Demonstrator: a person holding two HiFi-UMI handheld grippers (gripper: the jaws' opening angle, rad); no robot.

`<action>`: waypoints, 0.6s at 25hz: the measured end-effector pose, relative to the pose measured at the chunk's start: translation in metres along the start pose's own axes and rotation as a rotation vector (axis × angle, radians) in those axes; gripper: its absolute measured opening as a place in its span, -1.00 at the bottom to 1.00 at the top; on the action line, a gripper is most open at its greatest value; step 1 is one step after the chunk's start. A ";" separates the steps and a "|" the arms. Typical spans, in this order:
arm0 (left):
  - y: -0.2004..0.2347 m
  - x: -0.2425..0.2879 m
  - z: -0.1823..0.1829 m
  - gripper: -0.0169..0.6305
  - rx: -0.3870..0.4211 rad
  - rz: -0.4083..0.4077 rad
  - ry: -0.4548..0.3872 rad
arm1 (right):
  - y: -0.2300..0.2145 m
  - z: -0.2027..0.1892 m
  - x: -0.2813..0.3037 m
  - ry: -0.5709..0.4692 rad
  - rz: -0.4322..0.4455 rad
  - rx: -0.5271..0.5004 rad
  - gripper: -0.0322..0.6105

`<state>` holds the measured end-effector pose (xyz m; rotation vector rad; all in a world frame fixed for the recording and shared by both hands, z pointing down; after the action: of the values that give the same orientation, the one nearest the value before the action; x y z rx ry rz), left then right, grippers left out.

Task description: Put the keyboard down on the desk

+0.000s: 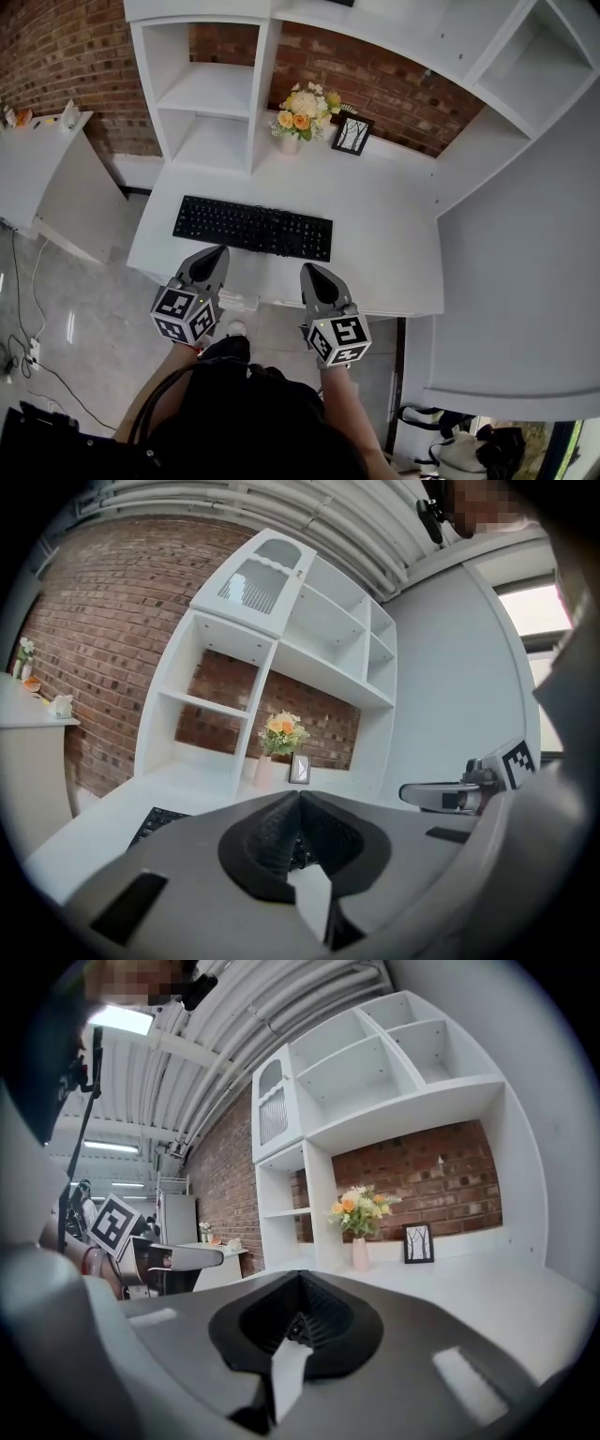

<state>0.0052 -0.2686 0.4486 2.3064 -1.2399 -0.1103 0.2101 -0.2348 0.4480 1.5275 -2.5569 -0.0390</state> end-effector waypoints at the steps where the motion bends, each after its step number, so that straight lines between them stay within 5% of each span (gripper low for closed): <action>1: -0.002 -0.004 -0.001 -0.98 0.002 0.002 -0.003 | 0.000 0.001 -0.005 -0.005 -0.012 0.002 -0.89; 15: -0.027 -0.053 -0.019 -0.98 0.009 0.023 -0.057 | 0.013 0.009 -0.059 -0.045 -0.090 -0.027 -0.89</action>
<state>0.0008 -0.2069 0.4431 2.3107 -1.2979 -0.1631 0.2250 -0.1775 0.4332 1.6494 -2.5089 -0.1194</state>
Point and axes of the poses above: the fingertips, and each gripper's own axes: x forward along the fingers, y to its left, z out of its top, the point moved 4 cm from there along -x, backward along the fingers, and after that the axes turned 14 degrees about -x, right-handed, at the moved point
